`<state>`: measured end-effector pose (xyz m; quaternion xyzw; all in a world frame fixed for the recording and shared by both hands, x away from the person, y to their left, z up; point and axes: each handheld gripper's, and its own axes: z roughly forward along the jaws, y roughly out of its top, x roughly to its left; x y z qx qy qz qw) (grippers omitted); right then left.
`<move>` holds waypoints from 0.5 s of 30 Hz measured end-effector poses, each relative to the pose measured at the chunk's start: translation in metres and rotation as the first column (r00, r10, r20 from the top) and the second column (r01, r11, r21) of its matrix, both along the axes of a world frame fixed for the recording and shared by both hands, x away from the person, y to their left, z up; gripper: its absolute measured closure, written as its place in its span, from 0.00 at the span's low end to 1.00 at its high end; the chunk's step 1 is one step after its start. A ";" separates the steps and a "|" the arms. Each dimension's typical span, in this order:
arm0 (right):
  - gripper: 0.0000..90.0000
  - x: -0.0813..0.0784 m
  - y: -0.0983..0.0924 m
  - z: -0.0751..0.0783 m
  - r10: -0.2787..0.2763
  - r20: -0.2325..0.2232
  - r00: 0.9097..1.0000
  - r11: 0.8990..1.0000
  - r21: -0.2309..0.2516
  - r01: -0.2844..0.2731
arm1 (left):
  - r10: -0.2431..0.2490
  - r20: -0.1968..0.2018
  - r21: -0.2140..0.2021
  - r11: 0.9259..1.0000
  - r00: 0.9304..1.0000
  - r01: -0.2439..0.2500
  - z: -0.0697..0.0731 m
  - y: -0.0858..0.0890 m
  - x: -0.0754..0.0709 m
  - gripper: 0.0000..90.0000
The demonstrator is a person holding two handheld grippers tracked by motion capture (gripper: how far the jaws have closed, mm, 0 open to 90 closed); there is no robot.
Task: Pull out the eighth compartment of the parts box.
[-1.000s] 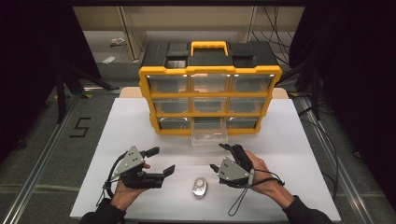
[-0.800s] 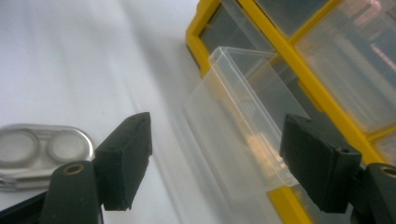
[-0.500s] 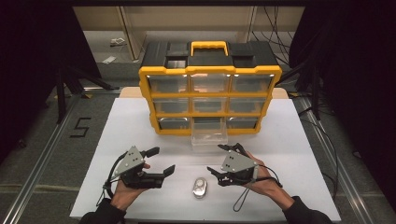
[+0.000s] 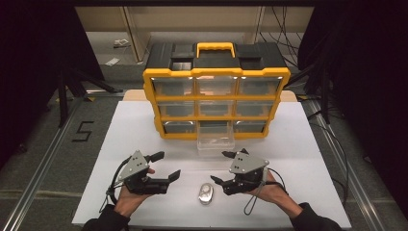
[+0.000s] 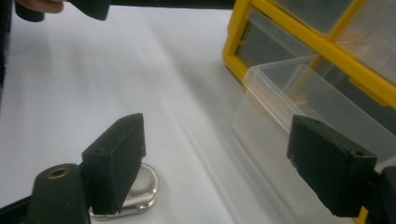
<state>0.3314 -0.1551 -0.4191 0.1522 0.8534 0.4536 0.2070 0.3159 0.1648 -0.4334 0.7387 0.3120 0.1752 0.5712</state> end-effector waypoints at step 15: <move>0.17 0.001 0.007 -0.009 0.046 -0.156 0.987 0.999 0.014 -0.044 | 0.001 -0.004 -0.002 1.000 1.000 -0.001 0.000 -0.002 0.001 0.17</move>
